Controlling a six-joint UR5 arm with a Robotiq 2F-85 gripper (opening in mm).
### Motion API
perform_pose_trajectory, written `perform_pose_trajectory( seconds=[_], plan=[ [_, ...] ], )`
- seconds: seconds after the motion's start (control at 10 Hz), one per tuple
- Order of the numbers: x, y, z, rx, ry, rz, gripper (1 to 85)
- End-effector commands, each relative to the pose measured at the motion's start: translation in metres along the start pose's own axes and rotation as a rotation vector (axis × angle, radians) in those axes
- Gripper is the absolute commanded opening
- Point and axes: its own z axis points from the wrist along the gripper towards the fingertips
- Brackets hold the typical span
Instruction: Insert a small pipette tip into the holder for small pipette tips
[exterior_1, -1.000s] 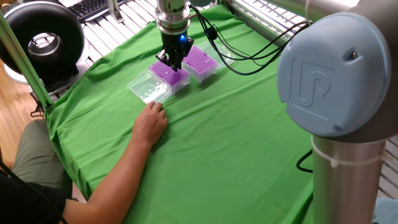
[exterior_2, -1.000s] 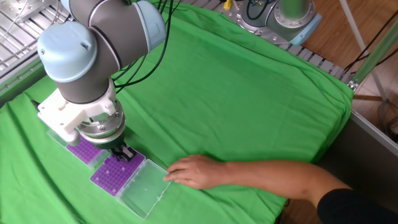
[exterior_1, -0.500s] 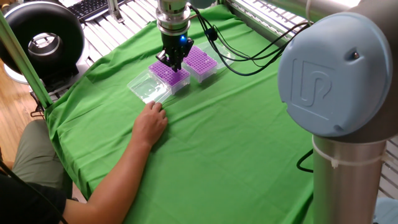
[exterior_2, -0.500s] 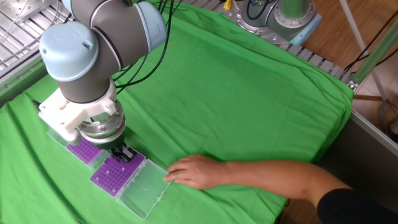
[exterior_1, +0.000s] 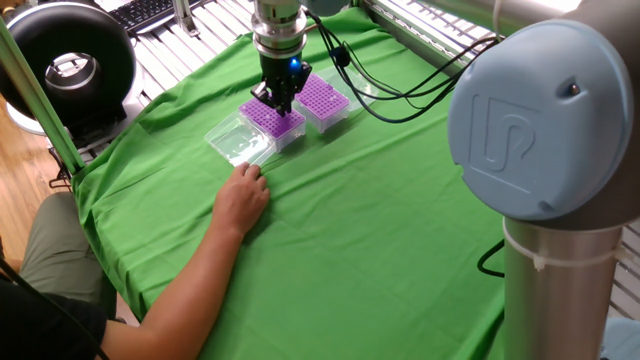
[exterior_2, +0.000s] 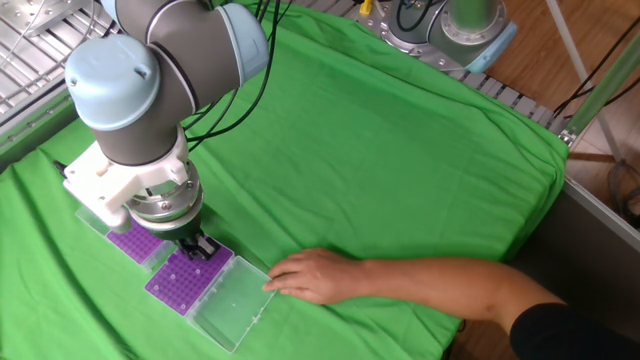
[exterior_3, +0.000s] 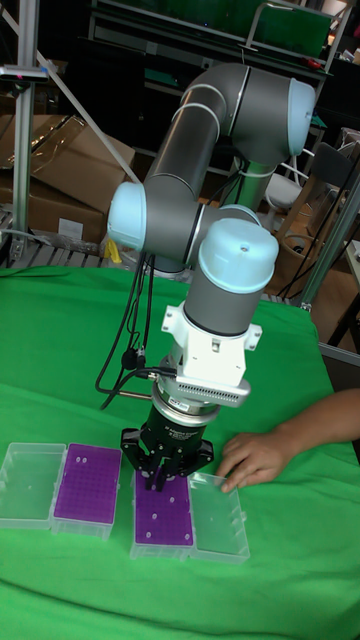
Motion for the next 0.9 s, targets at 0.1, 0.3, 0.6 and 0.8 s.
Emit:
perform_pose_trajectory(
  seconds=[0.1, 0.3, 0.6, 0.8],
  plan=[
    [-0.0012, 0.0032, 0.0, -0.013, -0.006, 0.013, 19.3],
    [-0.001, 0.0032, 0.0002, -0.011, -0.006, 0.014, 19.3],
    [-0.0029, 0.0031, 0.0034, -0.013, -0.016, 0.013, 18.3],
    [-0.0034, 0.0038, 0.0042, -0.016, -0.021, 0.016, 18.0]
  ],
)
